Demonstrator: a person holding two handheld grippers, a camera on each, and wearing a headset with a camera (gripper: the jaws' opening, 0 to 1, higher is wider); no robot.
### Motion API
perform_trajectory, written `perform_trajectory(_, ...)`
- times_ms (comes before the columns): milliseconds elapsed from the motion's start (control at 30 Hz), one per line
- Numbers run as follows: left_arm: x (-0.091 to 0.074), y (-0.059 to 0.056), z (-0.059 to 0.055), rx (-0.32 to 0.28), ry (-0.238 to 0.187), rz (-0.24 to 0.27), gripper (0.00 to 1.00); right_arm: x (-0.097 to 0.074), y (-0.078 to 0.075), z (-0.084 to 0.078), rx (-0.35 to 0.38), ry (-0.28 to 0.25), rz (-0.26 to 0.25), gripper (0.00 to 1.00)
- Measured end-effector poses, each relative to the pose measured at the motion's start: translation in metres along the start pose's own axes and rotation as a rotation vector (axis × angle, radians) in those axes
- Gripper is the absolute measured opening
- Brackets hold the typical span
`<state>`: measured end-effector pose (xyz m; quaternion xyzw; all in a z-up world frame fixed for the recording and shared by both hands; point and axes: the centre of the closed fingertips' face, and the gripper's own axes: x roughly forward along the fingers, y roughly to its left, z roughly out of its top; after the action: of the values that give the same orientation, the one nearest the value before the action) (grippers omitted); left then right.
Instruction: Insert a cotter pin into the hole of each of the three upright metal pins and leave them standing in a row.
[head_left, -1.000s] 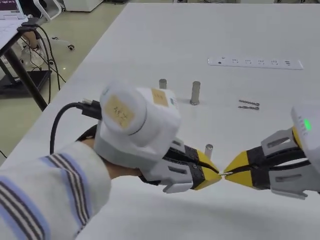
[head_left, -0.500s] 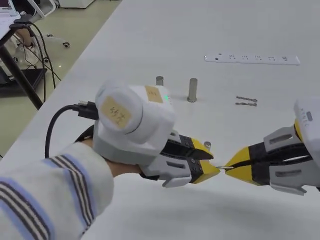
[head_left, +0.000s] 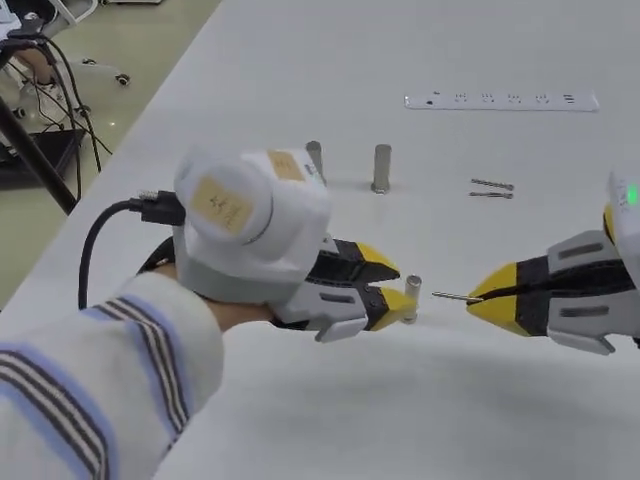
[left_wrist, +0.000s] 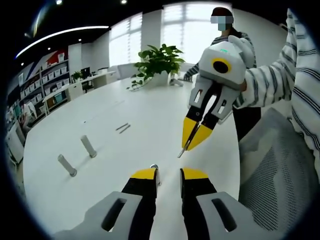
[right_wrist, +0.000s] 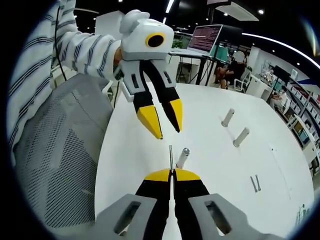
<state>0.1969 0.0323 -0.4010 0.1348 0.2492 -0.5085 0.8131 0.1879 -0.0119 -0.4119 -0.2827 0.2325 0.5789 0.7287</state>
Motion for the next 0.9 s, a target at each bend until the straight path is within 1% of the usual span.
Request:
perform_trajectory(200, 0.008, 0.007, -0.004, 0.02, 0.036, 0.008, 0.15, 0.005, -0.009, -0.01, 0.009, 0.017, -0.018, 0.0)
perform_trajectory(333, 0.013, 0.011, -0.005, -0.001, 0.034, 0.004, 0.15, 0.009, -0.012, -0.014, 0.011, 0.023, -0.02, 0.0)
perform_trajectory(467, 0.018, 0.015, -0.007, 0.011, 0.05, 0.008, 0.15, 0.016, -0.013, -0.02, 0.013, 0.022, -0.015, 0.0)
perform_trajectory(633, 0.024, 0.017, -0.01, 0.041, 0.081, 0.006, 0.14, 0.02, -0.014, -0.019, 0.009, 0.02, -0.012, 0.0)
perform_trajectory(733, 0.027, 0.017, -0.012, 0.063, 0.101, -0.002, 0.14, 0.023, -0.017, -0.02, 0.008, 0.023, -0.012, 0.0)
perform_trajectory(800, 0.029, 0.016, -0.013, 0.077, 0.116, -0.005, 0.13, 0.025, -0.021, -0.022, 0.004, 0.027, -0.011, 0.0)
perform_trajectory(900, 0.031, 0.015, -0.014, 0.096, 0.13, -0.012, 0.13, 0.027, -0.023, -0.024, -0.002, 0.033, -0.011, 0.0)
